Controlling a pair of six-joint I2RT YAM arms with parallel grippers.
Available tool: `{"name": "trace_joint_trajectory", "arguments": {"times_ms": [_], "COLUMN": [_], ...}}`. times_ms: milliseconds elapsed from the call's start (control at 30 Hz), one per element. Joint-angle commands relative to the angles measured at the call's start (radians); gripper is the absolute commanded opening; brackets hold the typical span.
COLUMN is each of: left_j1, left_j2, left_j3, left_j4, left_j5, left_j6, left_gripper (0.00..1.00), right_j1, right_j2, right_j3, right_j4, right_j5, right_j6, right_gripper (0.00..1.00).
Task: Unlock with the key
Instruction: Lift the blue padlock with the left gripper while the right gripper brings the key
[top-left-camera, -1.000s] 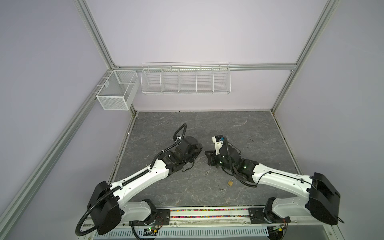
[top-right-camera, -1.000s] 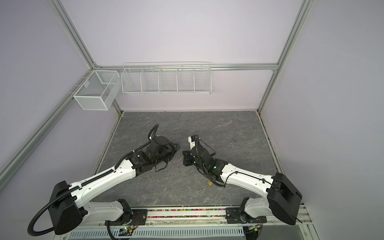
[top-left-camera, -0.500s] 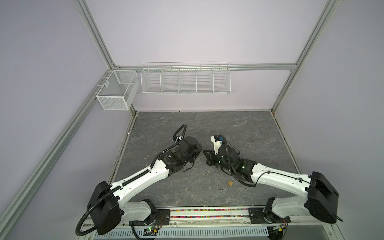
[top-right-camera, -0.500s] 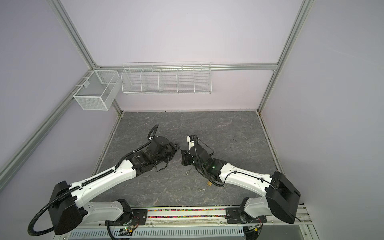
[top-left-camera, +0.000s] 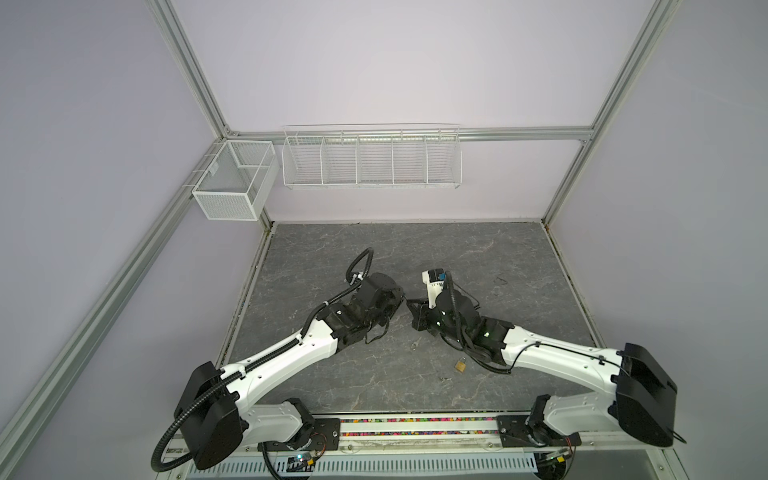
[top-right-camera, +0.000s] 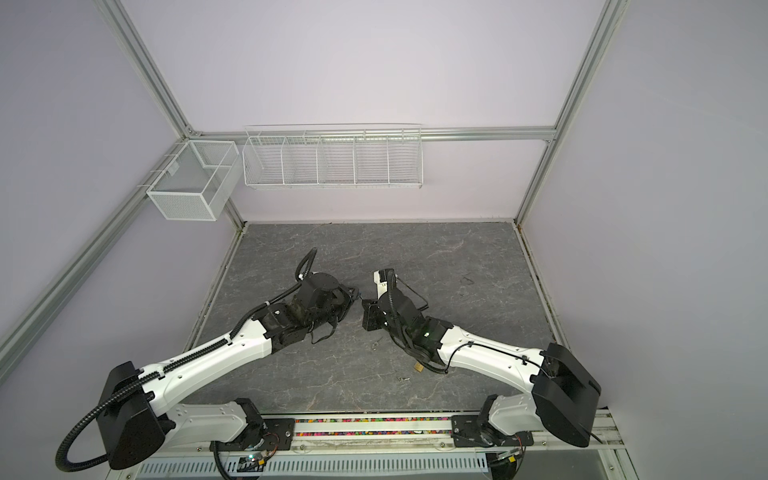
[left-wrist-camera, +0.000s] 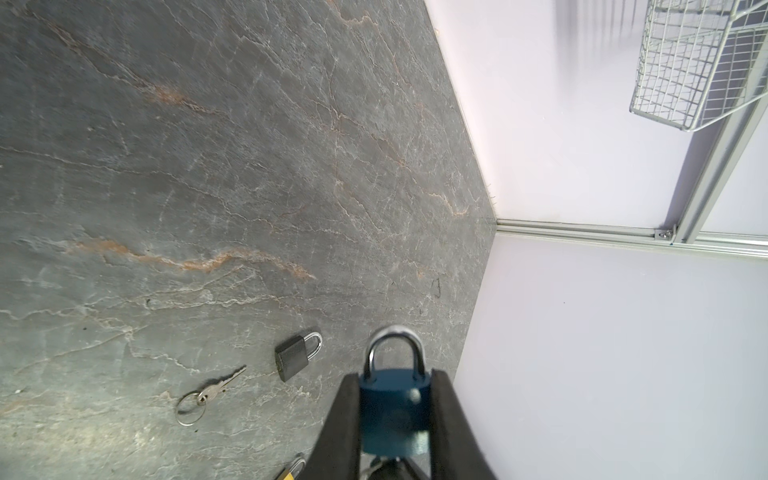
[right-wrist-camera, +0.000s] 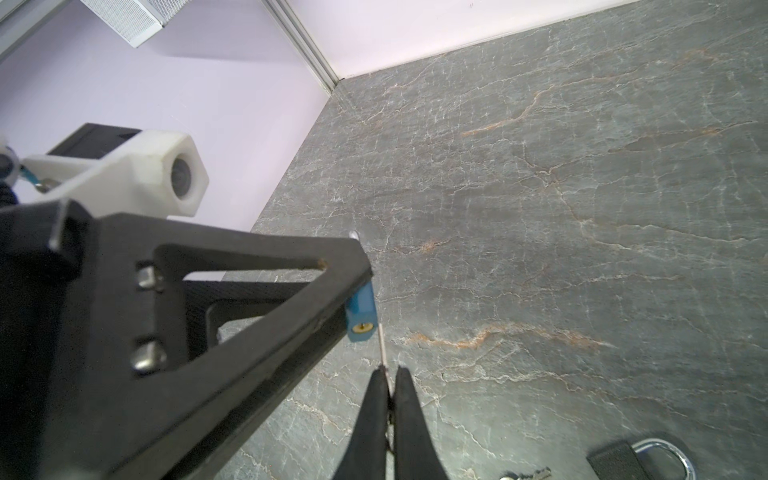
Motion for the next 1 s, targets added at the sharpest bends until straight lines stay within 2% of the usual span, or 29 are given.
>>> {"name": "trace_joint_trajectory", "arguments": {"times_ms": [0,500,967], "left_j1": [-0.005,-0.005,0.000], "left_j2": [0.007,0.003,-0.020], "left_j3": [-0.001,-0.009,-0.019], "left_j4": [0.015,0.032,0.033], "left_j5": [-0.018,-0.040,-0.075], "left_j6": [-0.013,-0.020,-0.019], "left_gripper": [0.00,0.00,0.00], "right_j1": [0.008,0.020,0.026], "right_j2": [-0.004,0.037,-0.015], "right_j3": [0.030,0.068,0.051], "right_j4": [0.014,0.012,-0.039], "right_j5": [0.022,-0.012,0.015], "right_j6": [-0.001,0.023,0.015], "right_gripper": [0.06,0.06,0.06]}}
